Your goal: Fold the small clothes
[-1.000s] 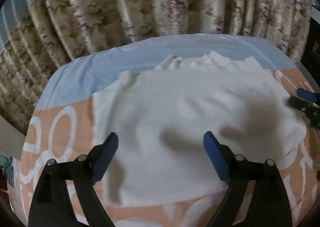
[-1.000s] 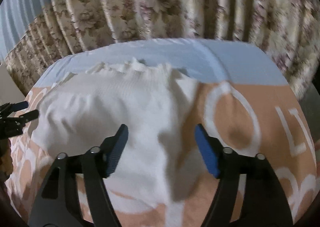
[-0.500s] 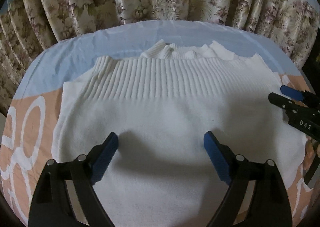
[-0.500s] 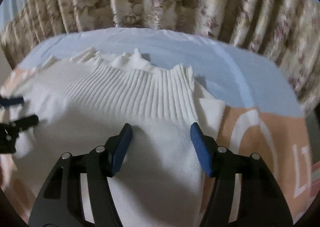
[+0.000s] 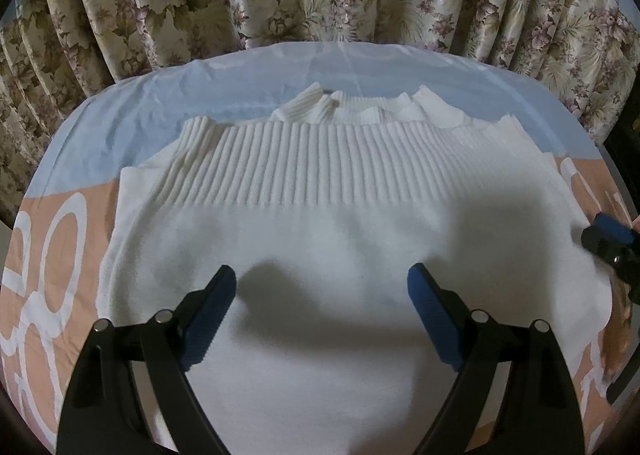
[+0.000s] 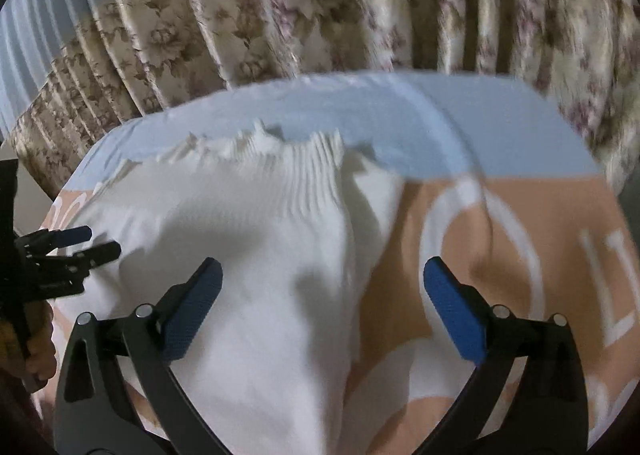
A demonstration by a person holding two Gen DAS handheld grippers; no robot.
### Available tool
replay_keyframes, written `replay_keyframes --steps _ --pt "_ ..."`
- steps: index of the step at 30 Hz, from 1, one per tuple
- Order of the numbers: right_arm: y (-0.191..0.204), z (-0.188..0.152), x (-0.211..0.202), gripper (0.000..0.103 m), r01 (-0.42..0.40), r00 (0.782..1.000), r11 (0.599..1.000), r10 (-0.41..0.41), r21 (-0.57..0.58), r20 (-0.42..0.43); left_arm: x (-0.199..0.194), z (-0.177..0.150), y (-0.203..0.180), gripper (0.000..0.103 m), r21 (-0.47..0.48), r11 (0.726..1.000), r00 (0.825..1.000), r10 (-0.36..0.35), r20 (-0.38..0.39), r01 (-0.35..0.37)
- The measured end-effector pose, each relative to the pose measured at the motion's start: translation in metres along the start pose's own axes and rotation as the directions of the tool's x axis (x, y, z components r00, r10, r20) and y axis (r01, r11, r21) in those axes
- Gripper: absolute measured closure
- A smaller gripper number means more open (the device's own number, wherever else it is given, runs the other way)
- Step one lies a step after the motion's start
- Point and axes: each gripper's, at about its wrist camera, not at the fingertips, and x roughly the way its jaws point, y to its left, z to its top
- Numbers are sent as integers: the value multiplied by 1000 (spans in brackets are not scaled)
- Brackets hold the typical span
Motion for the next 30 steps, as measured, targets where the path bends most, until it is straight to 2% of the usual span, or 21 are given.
replay_keyframes --steps 5,8,10,11,17,23,30 --pt "-14 -17 9 5 -121 992 987 125 102 -34 3 -2 -2 15 14 1000 1000 13 -4 -13" --pt "-15 -20 13 11 -142 987 983 148 116 -53 5 -2 -2 14 13 1000 1000 12 -6 -12" --pt "-12 -19 13 20 -166 983 981 173 103 -60 6 -2 -2 14 16 1000 1000 15 -8 -15" --pt "-11 -18 15 20 -173 981 979 181 104 -69 6 -2 -3 14 21 1000 1000 19 -6 -19" --pt "0 -5 26 29 -173 979 982 180 70 -99 6 -2 -4 14 27 999 1000 23 -4 -23" --pt "1 -1 31 39 -140 983 989 145 48 -113 9 -2 -6 12 34 999 1000 29 -9 -28" --pt "15 -1 29 61 -87 990 996 86 0 -112 10 -2 -6 12 32 999 999 40 -11 -40"
